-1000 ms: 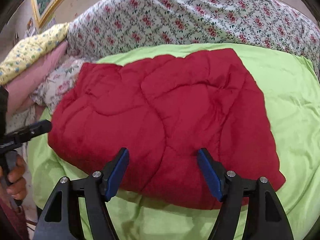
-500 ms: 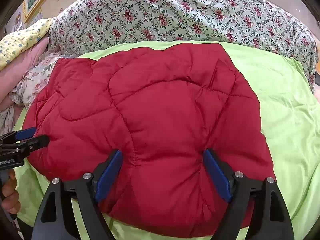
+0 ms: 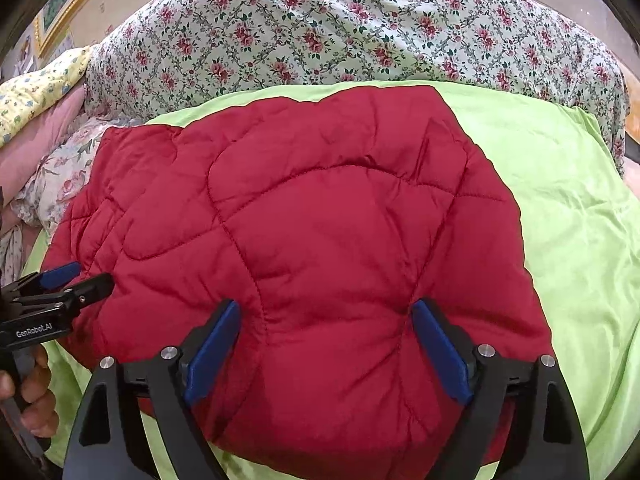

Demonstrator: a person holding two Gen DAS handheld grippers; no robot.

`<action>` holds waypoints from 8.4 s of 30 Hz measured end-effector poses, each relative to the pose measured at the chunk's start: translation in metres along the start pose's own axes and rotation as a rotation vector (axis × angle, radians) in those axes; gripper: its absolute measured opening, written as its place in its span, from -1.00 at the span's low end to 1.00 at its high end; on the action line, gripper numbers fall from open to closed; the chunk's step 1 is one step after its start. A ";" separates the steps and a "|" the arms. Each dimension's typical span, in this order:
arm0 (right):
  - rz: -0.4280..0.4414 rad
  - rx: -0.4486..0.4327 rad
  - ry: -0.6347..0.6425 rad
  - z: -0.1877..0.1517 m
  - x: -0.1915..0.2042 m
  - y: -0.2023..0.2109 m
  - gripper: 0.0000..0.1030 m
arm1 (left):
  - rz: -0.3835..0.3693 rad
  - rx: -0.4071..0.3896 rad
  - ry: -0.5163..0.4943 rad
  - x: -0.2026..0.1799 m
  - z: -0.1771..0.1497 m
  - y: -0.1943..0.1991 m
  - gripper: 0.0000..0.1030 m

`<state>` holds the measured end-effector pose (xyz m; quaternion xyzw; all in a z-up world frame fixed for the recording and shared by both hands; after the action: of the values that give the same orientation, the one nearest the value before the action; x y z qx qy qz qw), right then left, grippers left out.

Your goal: Fold large clothes

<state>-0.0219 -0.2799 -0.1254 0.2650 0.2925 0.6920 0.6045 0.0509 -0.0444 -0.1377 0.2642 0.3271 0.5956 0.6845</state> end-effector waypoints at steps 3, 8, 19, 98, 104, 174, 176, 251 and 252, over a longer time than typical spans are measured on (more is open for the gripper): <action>0.017 -0.004 -0.028 0.006 -0.002 0.009 0.74 | -0.002 -0.001 0.004 0.000 -0.001 0.000 0.79; 0.062 -0.074 -0.013 0.019 0.005 0.034 0.73 | -0.004 -0.008 0.002 0.000 0.000 -0.001 0.79; -0.017 0.012 0.078 0.010 0.015 -0.010 0.91 | 0.003 -0.028 -0.008 0.000 -0.002 -0.001 0.81; 0.046 -0.049 0.006 -0.031 0.021 0.060 0.96 | 0.075 -0.044 0.035 0.022 -0.043 0.047 1.00; 0.065 0.003 0.013 -0.045 0.028 0.057 0.96 | 0.046 -0.027 0.049 0.027 -0.058 0.061 1.00; 0.079 0.069 0.012 -0.029 0.052 0.063 0.99 | 0.173 0.004 -0.024 -0.018 -0.060 0.073 1.00; 0.078 0.070 0.011 -0.029 0.051 0.063 0.99 | 0.172 0.006 -0.024 -0.018 -0.060 0.073 1.00; 0.085 0.024 -0.002 -0.025 0.054 0.080 0.99 | 0.191 -0.042 0.008 -0.012 -0.060 0.087 1.00; 0.085 0.025 -0.002 -0.025 0.055 0.081 0.99 | 0.190 -0.041 0.007 -0.012 -0.060 0.087 1.00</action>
<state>-0.1019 -0.2356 -0.0835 0.2852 0.2889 0.7130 0.5717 -0.0517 -0.0449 -0.1090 0.2778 0.2905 0.6654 0.6291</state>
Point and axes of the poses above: each gripper's, at about its wrist camera, not at the fingertips, and y roughly against the way its jaws point, x to its left, z to its top, the point moved 2 cm from there along -y, roughly the way its jaws point, and after that the axes turned 11 degrees about y, right-handed, at the moved point
